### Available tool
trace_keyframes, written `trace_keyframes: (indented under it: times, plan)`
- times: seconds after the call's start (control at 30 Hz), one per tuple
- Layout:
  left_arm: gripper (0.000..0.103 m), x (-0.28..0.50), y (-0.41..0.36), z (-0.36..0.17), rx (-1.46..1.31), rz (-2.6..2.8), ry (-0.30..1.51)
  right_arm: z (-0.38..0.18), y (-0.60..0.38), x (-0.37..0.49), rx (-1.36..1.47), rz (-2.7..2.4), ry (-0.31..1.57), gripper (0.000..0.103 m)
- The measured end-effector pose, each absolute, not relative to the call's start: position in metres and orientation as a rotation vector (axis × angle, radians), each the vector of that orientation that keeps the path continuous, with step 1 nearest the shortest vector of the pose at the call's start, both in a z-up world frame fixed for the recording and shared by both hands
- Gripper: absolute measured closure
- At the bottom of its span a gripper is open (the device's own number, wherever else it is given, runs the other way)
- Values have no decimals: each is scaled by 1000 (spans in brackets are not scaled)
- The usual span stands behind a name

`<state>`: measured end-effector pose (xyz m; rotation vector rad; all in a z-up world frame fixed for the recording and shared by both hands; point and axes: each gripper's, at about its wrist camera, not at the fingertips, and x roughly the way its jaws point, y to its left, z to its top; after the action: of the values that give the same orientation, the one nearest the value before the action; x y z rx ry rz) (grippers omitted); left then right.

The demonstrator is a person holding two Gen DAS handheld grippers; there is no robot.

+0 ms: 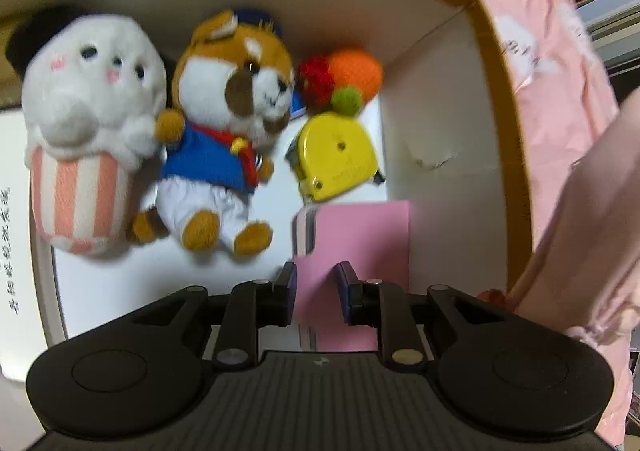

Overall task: Organize objects
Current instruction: 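Lower the pink pouch into the box with the right tool while the left tool releases the card case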

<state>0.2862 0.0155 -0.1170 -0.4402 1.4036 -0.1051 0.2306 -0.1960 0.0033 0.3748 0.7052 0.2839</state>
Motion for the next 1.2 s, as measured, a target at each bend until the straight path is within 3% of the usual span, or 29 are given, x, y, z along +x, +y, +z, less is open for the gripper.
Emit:
trace_keyframes:
  times: [0.3,0.4,0.83,1.2]
  plan:
    - [79,243,53,-42,-415,-109,1076,7,-193,237,471,301,741,67]
    - [79,235,60,-39,-385,-63,1003,-1,-183,240,501,306,786,67]
    - [80,214,77,-48,-404,-27,972,-49,-140,248,388,142,965,66]
    - [80,206,76,-49,-388,-38,972,-56,-106,242,13,94,910,67]
